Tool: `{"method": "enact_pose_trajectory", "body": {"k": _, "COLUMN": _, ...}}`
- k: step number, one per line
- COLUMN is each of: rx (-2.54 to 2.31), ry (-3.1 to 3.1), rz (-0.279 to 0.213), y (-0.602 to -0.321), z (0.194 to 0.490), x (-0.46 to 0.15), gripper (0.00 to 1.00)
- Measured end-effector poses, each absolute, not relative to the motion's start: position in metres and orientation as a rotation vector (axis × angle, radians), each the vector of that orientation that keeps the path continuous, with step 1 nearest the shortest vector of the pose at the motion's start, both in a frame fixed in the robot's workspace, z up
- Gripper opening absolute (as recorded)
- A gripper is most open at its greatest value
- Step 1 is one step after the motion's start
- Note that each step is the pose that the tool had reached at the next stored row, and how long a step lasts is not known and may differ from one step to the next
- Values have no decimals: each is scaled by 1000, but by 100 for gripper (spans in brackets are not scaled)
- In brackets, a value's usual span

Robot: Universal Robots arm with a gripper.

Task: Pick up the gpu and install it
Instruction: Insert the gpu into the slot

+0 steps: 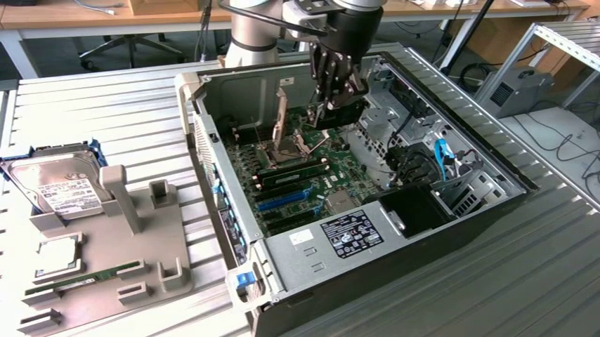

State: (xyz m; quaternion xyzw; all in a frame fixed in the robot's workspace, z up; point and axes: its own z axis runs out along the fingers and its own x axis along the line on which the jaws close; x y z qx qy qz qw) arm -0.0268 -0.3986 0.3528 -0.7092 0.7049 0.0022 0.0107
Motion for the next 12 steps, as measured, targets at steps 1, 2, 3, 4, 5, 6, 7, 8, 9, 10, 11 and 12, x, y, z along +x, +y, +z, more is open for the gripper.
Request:
{"method": "enact_pose_trajectory", "body": {"k": 1, "rx": -2213, "ry": 2200, "rz": 7, "y": -399, "z": 353, "x": -27, "gripper": 26}}
{"method": "enact_pose_trajectory", "body": {"k": 2, "rx": -2213, "ry": 2200, "rz": 7, "y": -399, "z": 353, "x": -27, "gripper": 26}}
{"method": "enact_pose_trajectory", "body": {"k": 3, "rx": -2213, "ry": 2200, "rz": 7, "y": -399, "z": 353, "x": -27, "gripper": 26}}
{"method": "enact_pose_trajectory", "body": {"k": 4, "rx": -2213, "ry": 2200, "rz": 7, "y": -399, "z": 353, "x": -27, "gripper": 26}}
{"method": "enact_pose_trajectory", "body": {"k": 5, "rx": -2213, "ry": 2200, "rz": 7, "y": -400, "z": 353, "x": -27, "gripper": 26}}
{"method": "enact_pose_trajectory", "body": {"k": 6, "rx": -2213, "ry": 2200, "rz": 7, "y": -400, "z": 353, "x": -27, "gripper": 26}}
{"method": "enact_pose_trajectory", "body": {"k": 7, "rx": -2213, "ry": 2200, "rz": 7, "y": -400, "z": 353, "x": -27, "gripper": 26}}
{"method": "enact_pose_trajectory", "body": {"k": 8, "rx": -2213, "ry": 2200, "rz": 7, "y": -400, "z": 353, "x": -27, "gripper": 26}}
{"method": "enact_pose_trajectory", "body": {"k": 9, "rx": -2213, "ry": 2200, "rz": 7, "y": -401, "z": 353, "x": -27, "gripper": 26}}
{"method": "enact_pose_trajectory", "body": {"k": 10, "rx": -2213, "ry": 2200, "rz": 7, "y": -401, "z": 353, "x": -27, "gripper": 26}}
{"method": "enact_pose_trajectory", "body": {"k": 11, "rx": -2213, "ry": 2200, "rz": 7, "y": -401, "z": 353, "x": -27, "gripper": 26}}
{"method": "enact_pose_trajectory", "body": {"k": 12, "rx": -2213, "ry": 2200, "rz": 7, "y": -401, "z": 353, "x": -27, "gripper": 26}}
